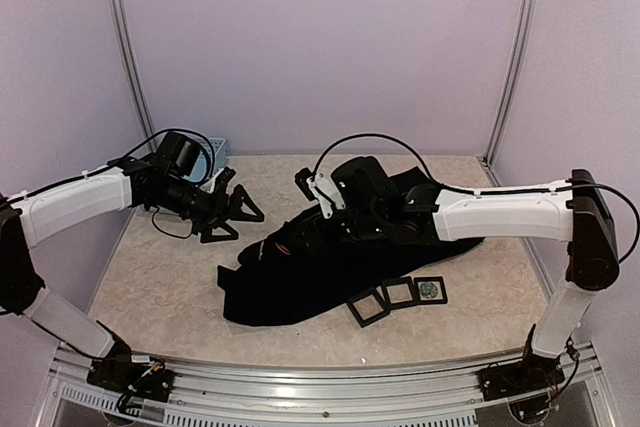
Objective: Remove the brooch from the garment
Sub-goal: Pick up the brooch from the crumpled clothing, then pick up the crumpled clothing from the center of the board, then pick up the brooch from the flattened clothing, then pass from the left arm to the right
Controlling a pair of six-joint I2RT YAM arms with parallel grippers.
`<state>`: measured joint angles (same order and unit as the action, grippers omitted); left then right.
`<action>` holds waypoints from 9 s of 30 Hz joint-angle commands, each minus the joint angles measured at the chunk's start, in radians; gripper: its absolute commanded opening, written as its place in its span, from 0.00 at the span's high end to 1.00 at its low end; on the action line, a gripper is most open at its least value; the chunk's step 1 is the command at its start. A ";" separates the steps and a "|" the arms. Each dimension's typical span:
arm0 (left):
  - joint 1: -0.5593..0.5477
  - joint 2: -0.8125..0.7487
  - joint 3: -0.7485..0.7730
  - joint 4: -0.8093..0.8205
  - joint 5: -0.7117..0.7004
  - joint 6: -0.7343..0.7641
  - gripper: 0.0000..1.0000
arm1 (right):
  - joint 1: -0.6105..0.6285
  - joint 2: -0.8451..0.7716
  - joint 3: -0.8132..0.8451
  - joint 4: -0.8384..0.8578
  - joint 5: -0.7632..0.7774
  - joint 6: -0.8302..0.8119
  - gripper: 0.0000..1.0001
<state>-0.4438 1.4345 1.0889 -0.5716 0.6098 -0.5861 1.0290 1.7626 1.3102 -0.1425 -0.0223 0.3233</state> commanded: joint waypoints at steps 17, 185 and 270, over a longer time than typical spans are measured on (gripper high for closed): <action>-0.131 0.300 0.350 -0.371 -0.202 0.022 0.42 | -0.024 -0.060 -0.176 0.067 0.215 0.068 0.46; 0.025 0.125 0.148 -0.121 -0.096 -0.029 1.00 | 0.040 0.362 0.421 -0.056 0.026 -0.231 1.00; -0.163 -0.147 -0.172 0.683 -0.420 0.048 1.00 | -0.101 0.059 0.113 0.185 -0.363 0.148 0.59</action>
<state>-0.6079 1.3018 0.9230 0.0006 0.1505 -0.5030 0.9516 1.9537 1.4883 -0.0269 -0.4171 0.3958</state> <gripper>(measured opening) 0.032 0.359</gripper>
